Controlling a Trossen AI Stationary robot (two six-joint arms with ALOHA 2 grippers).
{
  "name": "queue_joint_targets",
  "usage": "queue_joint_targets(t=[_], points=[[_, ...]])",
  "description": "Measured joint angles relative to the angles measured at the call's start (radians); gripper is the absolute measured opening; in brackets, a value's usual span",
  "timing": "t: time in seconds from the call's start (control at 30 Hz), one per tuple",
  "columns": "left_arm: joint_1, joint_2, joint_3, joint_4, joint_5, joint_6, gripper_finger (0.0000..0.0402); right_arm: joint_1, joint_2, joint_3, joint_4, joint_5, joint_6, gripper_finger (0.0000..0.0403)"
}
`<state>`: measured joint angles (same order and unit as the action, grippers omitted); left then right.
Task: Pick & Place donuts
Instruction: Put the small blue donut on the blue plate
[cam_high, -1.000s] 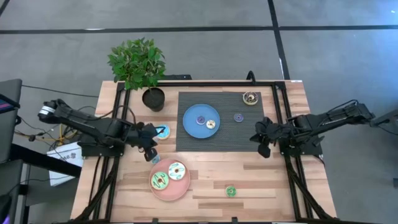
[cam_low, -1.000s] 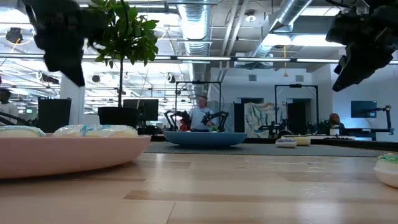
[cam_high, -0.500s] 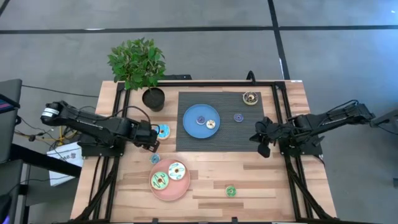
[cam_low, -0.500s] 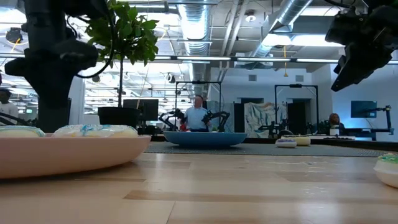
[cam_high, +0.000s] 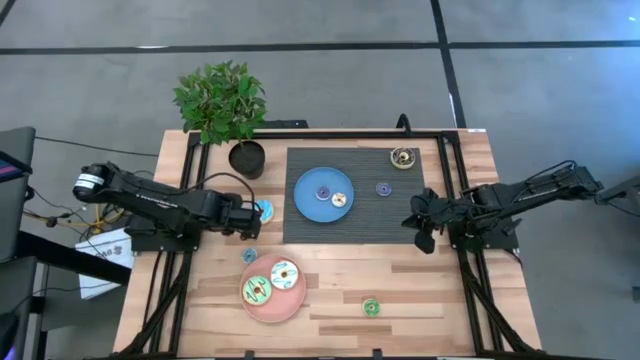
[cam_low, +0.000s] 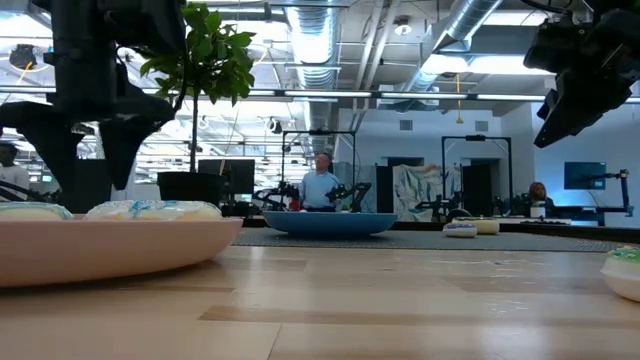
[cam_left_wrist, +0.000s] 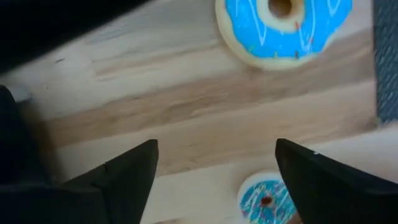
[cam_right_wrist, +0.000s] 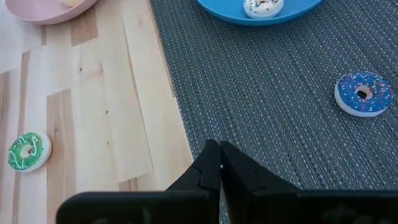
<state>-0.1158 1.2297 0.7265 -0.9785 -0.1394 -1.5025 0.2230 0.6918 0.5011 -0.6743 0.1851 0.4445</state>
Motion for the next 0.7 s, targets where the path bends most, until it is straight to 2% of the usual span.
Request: queue_joint_targets(t=[0.17, 0.47, 0.6, 0.7], points=[[-0.008, 0.000, 0.000, 0.031, 0.008, -0.169, 0.0331, 0.000, 0.000, 0.000, 0.000, -0.003, -0.001, 0.0000], [-0.134, 0.011, 0.000, 0.196, -0.110, -0.487, 0.0331, -0.001, 0.010, 0.000, -0.015, -0.003, -0.003, 0.0000], [-0.197, 0.066, 0.006, 0.233, -0.112, -0.587, 0.0331, -0.001, 0.009, 0.000, -0.032, -0.005, -0.005, 0.0000], [-0.235, 0.145, 0.062, 0.212, -0.127, -0.638, 0.0331, -0.001, 0.009, 0.000, -0.035, -0.005, -0.007, 0.0000]])
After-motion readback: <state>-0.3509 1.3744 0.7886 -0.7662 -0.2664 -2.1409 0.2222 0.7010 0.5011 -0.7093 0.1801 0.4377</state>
